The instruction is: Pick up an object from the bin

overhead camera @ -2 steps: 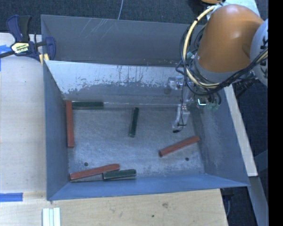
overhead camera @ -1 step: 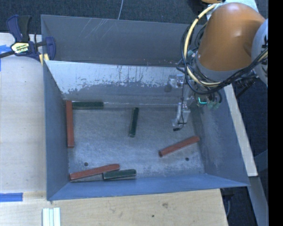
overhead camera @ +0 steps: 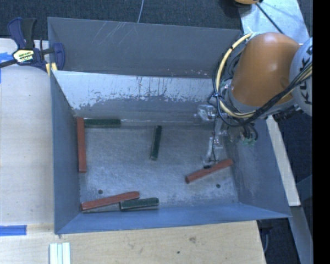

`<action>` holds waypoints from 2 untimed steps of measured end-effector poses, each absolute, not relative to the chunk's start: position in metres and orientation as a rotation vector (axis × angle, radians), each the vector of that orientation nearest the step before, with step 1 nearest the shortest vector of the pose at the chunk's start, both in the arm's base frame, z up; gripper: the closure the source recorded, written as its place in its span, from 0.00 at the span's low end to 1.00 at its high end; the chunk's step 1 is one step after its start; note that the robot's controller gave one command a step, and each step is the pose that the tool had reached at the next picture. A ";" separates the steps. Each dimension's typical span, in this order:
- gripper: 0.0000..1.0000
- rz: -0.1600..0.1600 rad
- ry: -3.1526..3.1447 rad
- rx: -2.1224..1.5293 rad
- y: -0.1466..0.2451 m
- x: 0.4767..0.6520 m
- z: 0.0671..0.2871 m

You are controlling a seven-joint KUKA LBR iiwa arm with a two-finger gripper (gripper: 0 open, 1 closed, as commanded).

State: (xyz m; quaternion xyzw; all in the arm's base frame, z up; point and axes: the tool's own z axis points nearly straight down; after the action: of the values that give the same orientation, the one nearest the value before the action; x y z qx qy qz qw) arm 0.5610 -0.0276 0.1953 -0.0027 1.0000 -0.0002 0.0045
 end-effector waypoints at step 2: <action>1.00 0.001 3.120 -0.350 -0.047 0.536 0.071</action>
Offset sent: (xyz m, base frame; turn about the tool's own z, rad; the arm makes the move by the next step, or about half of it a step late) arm -0.0258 -0.0197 -0.1253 -0.2185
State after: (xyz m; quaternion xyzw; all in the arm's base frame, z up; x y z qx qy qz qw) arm 0.5359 -0.0471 0.0707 -0.1113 0.9938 0.0002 0.0012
